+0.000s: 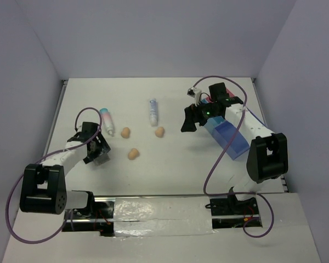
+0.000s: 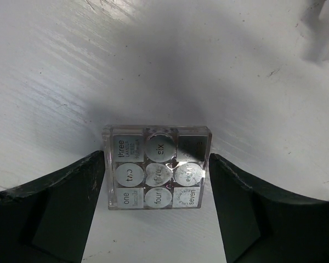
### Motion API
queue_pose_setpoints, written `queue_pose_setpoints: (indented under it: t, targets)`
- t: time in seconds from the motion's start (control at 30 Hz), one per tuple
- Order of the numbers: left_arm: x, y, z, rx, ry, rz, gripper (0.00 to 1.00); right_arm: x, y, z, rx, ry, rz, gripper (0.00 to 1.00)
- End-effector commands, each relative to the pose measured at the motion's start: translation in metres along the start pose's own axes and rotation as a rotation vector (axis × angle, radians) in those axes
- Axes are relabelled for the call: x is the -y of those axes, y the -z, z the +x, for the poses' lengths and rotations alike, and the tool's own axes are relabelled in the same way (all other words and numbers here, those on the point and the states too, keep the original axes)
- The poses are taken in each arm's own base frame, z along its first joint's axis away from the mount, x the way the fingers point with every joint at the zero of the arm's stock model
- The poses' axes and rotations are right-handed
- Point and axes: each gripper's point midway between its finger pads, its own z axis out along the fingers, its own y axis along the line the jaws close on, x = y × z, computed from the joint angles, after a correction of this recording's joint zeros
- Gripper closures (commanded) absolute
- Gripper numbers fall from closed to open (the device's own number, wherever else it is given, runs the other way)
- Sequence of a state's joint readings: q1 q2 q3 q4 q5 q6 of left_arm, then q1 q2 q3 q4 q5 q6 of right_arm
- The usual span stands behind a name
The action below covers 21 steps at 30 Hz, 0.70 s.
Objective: Organize the makeup
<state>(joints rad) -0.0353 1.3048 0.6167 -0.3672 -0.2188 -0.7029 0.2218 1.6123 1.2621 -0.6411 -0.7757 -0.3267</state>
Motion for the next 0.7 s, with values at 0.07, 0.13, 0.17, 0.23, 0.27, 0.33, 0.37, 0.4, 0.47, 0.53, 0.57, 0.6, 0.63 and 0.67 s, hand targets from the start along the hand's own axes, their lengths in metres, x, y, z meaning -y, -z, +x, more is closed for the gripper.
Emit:
queue_pose_setpoints:
  t: [0.07,0.13,0.17,0.23,0.27,0.33,0.37,0.4,0.47,0.53,0.57,0.6,0.63,0.67]
  targets:
    - [0.0,-0.0067,0.019,-0.104,-0.02,-0.001,0.13,-0.0142,0.0052,-0.0105,0.028,0.046,-0.022,0.01]
    - [-0.0018,-0.0092,0.0223,-0.123,-0.029,-0.016,0.14,-0.0145,0.0051,-0.0097,0.025,0.046,-0.021,0.0]
    - [-0.0021,-0.0097,0.0228,-0.129,-0.028,-0.019,0.14,-0.015,0.0056,-0.0107,0.028,0.048,-0.022,0.0]
    - [-0.0025,-0.0108,0.0245,-0.138,-0.036,-0.023,0.15,-0.0141,0.0059,-0.01,0.028,0.048,-0.018,0.0]
    - [-0.0025,-0.0109,0.0249,-0.141,-0.037,-0.022,0.15,-0.0148,0.0059,-0.0106,0.029,0.051,-0.018,0.0]
    - [-0.0036,-0.011,0.0247,-0.142,-0.04,-0.028,0.14,-0.0155,0.0055,-0.0097,0.027,0.049,-0.019,0.0]
    - [-0.0035,-0.011,0.0247,-0.143,-0.042,-0.029,0.14,-0.0156,0.0055,-0.0097,0.027,0.047,-0.019,0.0]
    - [-0.0035,-0.0114,0.0247,-0.143,-0.043,-0.029,0.13,-0.0153,0.0056,-0.0096,0.027,0.047,-0.018,0.0]
    - [-0.0041,-0.0112,0.0243,-0.146,-0.047,-0.035,0.12,-0.0161,0.005,-0.0091,0.026,0.047,-0.021,0.0]
    - [-0.005,-0.0118,0.0254,-0.153,-0.052,-0.038,0.1,-0.018,0.004,-0.0084,0.022,0.051,-0.024,0.0]
    - [-0.0047,-0.0121,0.0256,-0.154,-0.055,-0.039,0.1,-0.0179,0.0036,-0.0076,0.02,0.053,-0.022,0.0]
    - [-0.0045,-0.0125,0.0261,-0.158,-0.058,-0.037,0.09,-0.0182,0.0033,-0.0073,0.017,0.054,-0.022,0.01]
    - [-0.0048,-0.0131,0.0271,-0.162,-0.06,-0.038,0.09,-0.0188,0.0032,-0.0075,0.017,0.055,-0.023,0.0]
    - [-0.0045,-0.0134,0.0273,-0.164,-0.062,-0.038,0.08,-0.0192,0.0029,-0.0078,0.017,0.058,-0.024,0.0]
